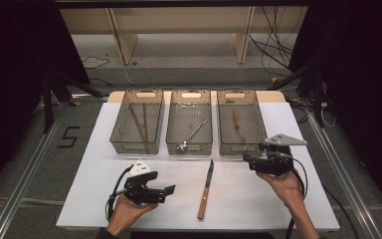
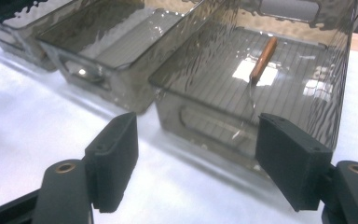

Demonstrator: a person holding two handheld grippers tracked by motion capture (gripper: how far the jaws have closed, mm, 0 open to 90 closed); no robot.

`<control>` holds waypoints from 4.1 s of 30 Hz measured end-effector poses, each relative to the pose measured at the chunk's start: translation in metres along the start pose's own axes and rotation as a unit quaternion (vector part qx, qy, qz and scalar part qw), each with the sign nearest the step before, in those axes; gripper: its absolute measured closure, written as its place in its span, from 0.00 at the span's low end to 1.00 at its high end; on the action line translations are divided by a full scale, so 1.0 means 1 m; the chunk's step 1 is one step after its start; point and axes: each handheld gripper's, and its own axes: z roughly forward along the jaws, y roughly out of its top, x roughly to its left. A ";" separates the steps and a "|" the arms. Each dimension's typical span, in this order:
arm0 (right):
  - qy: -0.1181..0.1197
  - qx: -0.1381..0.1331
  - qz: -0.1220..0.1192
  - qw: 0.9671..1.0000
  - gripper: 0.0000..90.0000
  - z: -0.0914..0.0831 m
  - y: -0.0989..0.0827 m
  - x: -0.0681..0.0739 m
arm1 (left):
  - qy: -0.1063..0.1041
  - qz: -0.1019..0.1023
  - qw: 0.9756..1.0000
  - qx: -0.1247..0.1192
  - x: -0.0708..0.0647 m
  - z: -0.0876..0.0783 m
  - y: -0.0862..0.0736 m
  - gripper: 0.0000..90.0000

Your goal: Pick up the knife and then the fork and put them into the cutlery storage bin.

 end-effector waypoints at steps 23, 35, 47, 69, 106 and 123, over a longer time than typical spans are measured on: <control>0.002 -0.001 -0.019 1.000 0.30 -0.009 -0.053 0.026 | -0.041 0.045 0.996 0.064 -0.056 0.046 0.015 0.18; 0.002 0.003 -0.015 1.000 0.29 -0.009 -0.056 0.025 | -0.039 0.073 0.992 0.093 -0.080 0.072 0.011 0.21; 0.007 0.005 -0.015 1.000 0.29 -0.008 -0.057 0.026 | -0.017 0.093 0.989 0.111 -0.085 0.082 0.008 0.42; 0.009 -0.001 -0.017 1.000 0.30 -0.010 -0.056 0.026 | 0.020 0.109 0.987 0.119 -0.082 0.084 0.009 0.80; 0.056 -0.027 -0.081 0.995 0.30 -0.010 -0.054 0.051 | -0.064 0.075 0.987 0.128 -0.047 0.064 0.029 0.85; 0.023 -0.044 -0.366 0.929 0.38 0.004 -0.063 0.136 | -0.112 0.089 0.979 0.145 -0.045 0.036 0.047 0.84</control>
